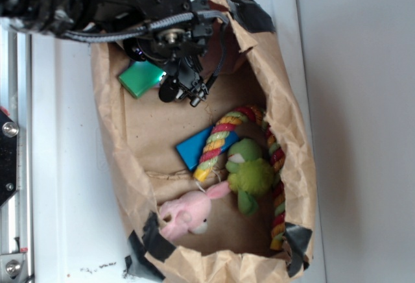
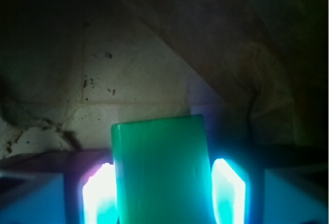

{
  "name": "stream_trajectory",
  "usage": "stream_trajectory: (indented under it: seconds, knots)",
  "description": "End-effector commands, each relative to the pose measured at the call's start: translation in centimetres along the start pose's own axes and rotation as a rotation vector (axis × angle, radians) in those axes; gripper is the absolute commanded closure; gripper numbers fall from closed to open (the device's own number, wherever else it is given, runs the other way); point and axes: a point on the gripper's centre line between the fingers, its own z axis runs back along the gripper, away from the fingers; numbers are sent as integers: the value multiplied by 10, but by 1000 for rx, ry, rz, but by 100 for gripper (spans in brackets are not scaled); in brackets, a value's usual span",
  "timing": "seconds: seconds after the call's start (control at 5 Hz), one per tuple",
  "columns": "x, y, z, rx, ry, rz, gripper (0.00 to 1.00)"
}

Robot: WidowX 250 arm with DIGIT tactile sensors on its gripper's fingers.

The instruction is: Grab the green block.

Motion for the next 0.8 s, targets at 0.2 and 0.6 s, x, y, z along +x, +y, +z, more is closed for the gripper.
stream_trajectory:
  seconds: [0.2, 0.6]
  knots:
    - [18, -3, 61, -175, -124, -204, 100]
    - [0, -38, 108, -212, -231, -536, 100]
